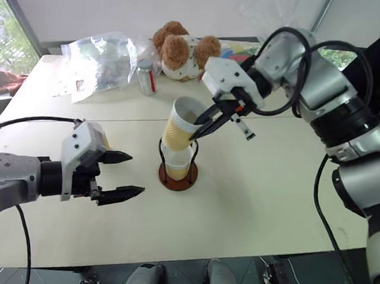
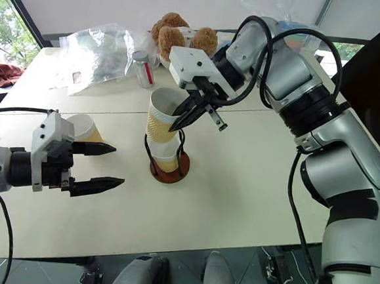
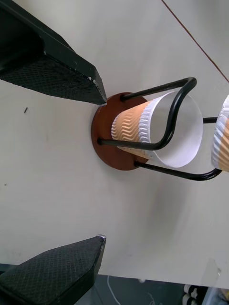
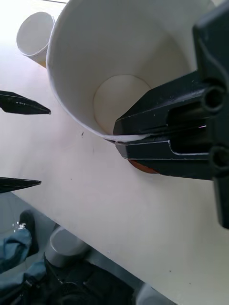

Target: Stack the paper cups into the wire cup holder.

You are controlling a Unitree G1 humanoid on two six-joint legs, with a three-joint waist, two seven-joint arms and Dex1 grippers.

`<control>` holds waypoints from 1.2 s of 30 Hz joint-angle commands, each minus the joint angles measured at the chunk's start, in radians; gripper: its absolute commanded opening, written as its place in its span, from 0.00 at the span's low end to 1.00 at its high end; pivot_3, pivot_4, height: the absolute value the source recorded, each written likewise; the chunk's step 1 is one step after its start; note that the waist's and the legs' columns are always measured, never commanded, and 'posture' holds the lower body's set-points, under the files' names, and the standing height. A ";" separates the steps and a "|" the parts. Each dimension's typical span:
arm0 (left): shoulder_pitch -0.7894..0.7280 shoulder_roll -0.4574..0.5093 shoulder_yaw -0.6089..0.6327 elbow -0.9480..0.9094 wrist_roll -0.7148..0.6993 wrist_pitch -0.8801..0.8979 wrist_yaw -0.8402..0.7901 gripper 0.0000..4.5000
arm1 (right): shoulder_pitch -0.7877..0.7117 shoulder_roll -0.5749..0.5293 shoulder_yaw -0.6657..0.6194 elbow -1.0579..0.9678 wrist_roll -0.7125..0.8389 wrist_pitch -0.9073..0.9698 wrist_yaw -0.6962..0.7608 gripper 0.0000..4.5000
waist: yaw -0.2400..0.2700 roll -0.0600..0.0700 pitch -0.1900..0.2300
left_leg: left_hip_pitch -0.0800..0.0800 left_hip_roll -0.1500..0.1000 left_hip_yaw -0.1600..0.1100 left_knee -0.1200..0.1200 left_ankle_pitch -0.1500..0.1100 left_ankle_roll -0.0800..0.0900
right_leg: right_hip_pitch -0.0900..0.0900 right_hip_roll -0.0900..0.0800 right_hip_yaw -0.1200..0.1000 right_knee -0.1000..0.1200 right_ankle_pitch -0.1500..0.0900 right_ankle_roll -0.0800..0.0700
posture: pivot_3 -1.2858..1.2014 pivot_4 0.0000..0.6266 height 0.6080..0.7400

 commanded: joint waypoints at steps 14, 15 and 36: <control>0.032 -0.015 0.053 -0.057 -0.024 -0.006 0.056 1.00 | -0.065 0.073 0.110 0.130 -0.027 -0.094 0.002 0.31 | -0.001 0.000 0.000 | 0.000 0.000 0.001 0.000 0.000 0.000 | -0.001 0.000 0.000 0.000 0.000 0.000 | 0.52 0.24 1.00; 0.028 -0.014 0.051 -0.054 -0.023 -0.007 0.055 1.00 | -0.066 0.073 0.111 0.132 -0.027 -0.095 0.002 0.41 | -0.001 0.000 0.000 | 0.000 0.000 0.001 0.000 0.000 0.000 | -0.001 0.000 0.000 0.000 0.000 0.000 | 0.52 0.24 1.00; -0.108 0.288 -0.031 0.686 0.590 -0.602 -0.398 1.00 | 0.435 -0.038 -0.635 -0.314 0.188 0.506 -0.337 0.64 | 0.027 0.001 0.000 | 0.000 0.001 0.004 -0.001 -0.004 0.006 | 0.000 -0.001 0.000 -0.003 0.000 -0.002 | 0.52 0.24 1.00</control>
